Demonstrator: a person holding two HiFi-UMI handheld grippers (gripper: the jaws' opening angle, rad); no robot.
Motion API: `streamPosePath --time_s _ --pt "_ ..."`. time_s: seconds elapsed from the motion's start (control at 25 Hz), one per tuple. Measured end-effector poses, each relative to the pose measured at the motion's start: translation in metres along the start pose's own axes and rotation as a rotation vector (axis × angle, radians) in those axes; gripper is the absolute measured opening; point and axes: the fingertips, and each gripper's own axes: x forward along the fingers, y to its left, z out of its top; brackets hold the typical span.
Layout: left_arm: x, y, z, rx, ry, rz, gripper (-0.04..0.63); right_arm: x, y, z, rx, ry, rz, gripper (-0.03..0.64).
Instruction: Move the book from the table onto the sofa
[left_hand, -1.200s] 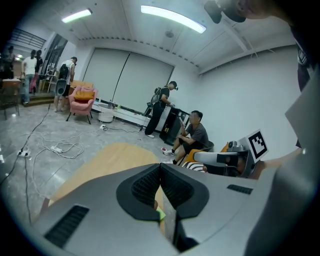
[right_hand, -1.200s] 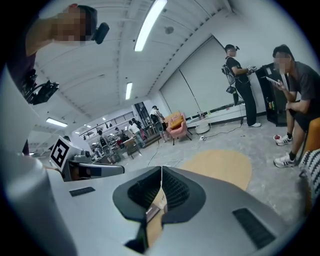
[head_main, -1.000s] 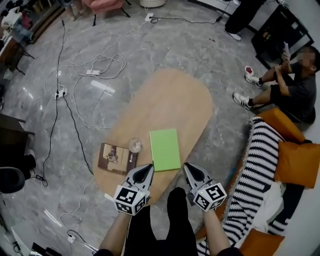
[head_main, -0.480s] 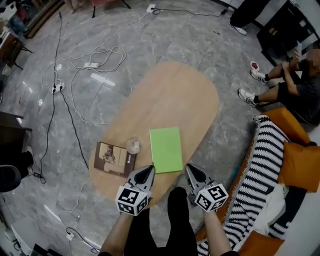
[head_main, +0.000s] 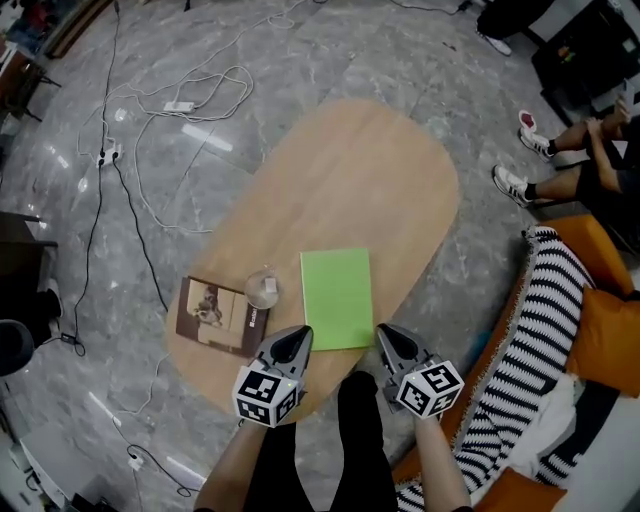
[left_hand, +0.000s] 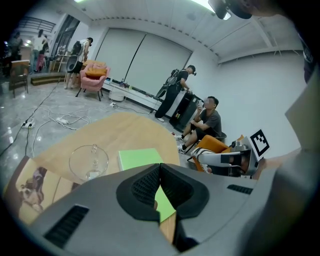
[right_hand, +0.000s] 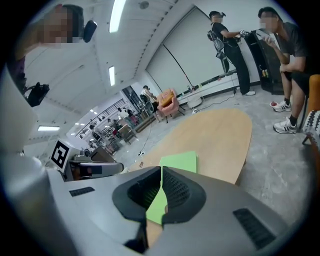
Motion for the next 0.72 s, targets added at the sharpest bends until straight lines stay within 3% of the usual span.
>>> streamPosePath --time_s 0.44,0.72 --pt "0.031 0.034 -0.034 -0.042 0.058 0.021 0.015 0.040 -0.027 -0.031 0.040 0.083 0.022 0.027" --pt "0.053 0.054 -0.064 -0.185 0.139 0.038 0.017 0.057 -0.053 -0.050 0.096 0.157 0.003 0.032"
